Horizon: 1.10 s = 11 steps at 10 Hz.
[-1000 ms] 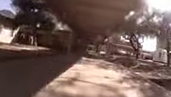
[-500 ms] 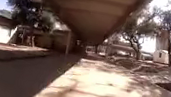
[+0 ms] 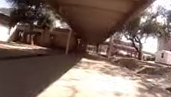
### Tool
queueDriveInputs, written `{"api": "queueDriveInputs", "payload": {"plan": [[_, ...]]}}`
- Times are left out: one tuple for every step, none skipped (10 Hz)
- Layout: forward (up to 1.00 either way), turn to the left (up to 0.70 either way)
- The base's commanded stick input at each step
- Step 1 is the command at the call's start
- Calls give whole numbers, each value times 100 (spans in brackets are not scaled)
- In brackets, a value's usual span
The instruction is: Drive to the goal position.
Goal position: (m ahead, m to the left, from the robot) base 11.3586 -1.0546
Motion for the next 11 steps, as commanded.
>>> {"api": "queueDriveInputs", "payload": {"plan": [[85, 0], [85, 0], [85, 0], [85, 0], [85, 0], [85, 0], [85, 0], [85, 0], [85, 0], [85, 0], [85, 0]]}}
